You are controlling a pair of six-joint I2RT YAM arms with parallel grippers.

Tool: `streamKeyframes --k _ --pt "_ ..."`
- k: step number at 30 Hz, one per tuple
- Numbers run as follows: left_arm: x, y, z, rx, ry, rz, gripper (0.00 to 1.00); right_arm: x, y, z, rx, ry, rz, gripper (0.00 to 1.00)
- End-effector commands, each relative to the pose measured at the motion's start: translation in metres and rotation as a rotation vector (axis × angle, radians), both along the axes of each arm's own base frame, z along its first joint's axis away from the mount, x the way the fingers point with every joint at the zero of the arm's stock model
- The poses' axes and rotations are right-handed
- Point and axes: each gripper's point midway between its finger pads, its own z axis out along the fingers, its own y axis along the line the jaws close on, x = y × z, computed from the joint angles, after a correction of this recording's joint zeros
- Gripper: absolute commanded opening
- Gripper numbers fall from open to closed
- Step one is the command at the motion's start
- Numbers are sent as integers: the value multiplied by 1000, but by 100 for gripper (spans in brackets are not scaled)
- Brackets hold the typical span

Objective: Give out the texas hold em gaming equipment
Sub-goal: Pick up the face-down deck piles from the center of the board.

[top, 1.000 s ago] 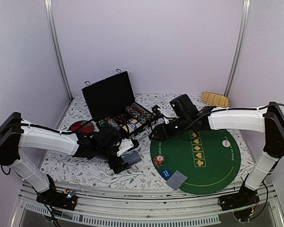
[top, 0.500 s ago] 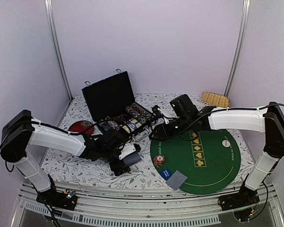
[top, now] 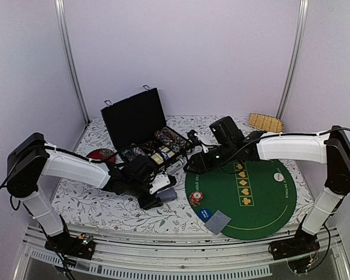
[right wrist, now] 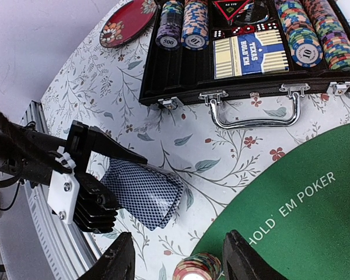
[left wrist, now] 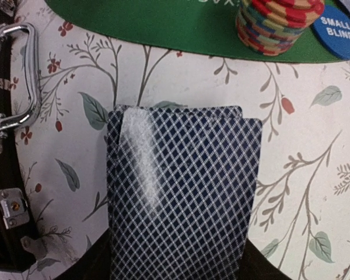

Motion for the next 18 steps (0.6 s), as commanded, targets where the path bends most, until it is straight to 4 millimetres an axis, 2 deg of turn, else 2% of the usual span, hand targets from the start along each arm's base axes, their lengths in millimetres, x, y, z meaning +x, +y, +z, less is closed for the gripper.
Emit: streamKeyframes --k 1,5,9,15,18 --pt "-6 -1 -3 -2 39 -26 56 1 -6 12 55 11 3 54" --pt "1 -1 13 -28 -21 -6 54 9 -8 13 119 57 -13 54" --pt "6 1 31 -61 -88 11 52 8 7 10 157 107 36 54" --pt "9 7 41 -27 -144 36 52 7 21 -10 182 208 54 54" --pt "8 8 56 -23 -169 41 52 10 35 1 235 228 92 55"
